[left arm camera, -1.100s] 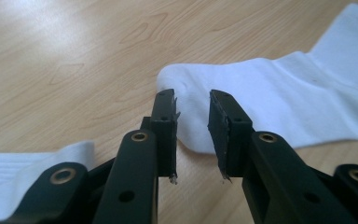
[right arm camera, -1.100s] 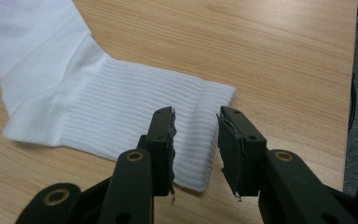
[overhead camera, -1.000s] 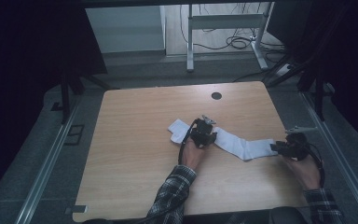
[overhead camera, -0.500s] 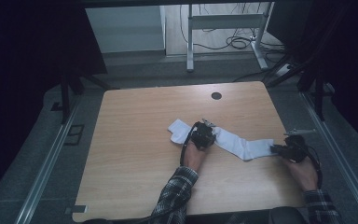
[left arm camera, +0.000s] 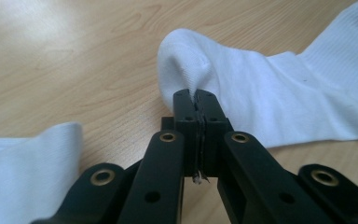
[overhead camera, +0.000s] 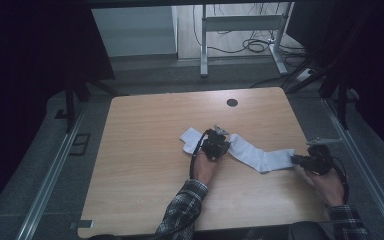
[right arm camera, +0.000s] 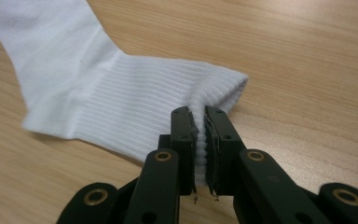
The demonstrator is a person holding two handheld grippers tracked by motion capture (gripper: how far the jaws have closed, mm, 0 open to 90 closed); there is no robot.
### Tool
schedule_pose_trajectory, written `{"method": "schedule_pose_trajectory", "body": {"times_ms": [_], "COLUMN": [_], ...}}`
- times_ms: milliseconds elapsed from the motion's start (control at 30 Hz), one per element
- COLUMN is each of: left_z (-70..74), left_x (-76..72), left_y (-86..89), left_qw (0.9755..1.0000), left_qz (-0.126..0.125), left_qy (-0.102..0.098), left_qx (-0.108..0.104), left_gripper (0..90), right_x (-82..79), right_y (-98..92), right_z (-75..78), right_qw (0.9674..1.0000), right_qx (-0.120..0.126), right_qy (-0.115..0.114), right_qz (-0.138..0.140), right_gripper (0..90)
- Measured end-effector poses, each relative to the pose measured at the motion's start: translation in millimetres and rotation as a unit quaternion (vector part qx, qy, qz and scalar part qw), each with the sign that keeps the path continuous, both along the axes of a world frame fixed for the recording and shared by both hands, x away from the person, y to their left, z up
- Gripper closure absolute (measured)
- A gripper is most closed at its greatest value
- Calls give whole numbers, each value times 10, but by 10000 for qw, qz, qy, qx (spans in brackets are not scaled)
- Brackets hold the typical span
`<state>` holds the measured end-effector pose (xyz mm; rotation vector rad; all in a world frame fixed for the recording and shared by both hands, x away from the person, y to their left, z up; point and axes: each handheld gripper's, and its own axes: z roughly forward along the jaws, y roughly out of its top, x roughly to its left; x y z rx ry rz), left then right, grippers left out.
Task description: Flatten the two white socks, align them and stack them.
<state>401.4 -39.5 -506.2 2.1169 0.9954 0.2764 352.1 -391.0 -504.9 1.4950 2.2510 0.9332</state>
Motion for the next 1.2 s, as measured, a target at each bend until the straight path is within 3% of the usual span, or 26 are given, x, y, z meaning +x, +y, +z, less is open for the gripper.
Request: {"method": "schedule_pose_trajectory", "body": {"times_ms": [167,333,633,800,833,933,1067,1200], "left_z": [151,295,501,488,478,434,309,128], "left_x": [-136,-327,-719,-915,-965,-1080,-1198,-1241], "left_y": [117,325,904,1291,1385,1585,1774,1874], "left_qw": [9999,9998,9995,9989,9985,9977,9965,9955], "left_qz": [-56,-96,74,373,455,623,815,944], "left_qy": [-32,-151,-308,-291,-287,-272,-172,33], "left_qx": [-78,-28,30,-26,-47,-74,-16,12], "left_gripper": [888,885,882,879,879,878,878,877], "right_x": [-49,-97,-176,-206,-212,-212,-177,-149], "right_y": [53,192,621,902,1053,1176,1513,1631], "right_z": [105,208,414,500,510,502,376,233], "right_qw": [9998,9989,9939,9892,9867,9849,9811,9801], "right_qx": [107,125,252,321,319,320,202,119], "right_qy": [-88,-159,-329,-427,-435,-436,-343,-208], "right_qz": [160,413,1022,1368,1531,1643,1893,1969], "right_gripper": [817,815,814,812,812,811,809,804]}}
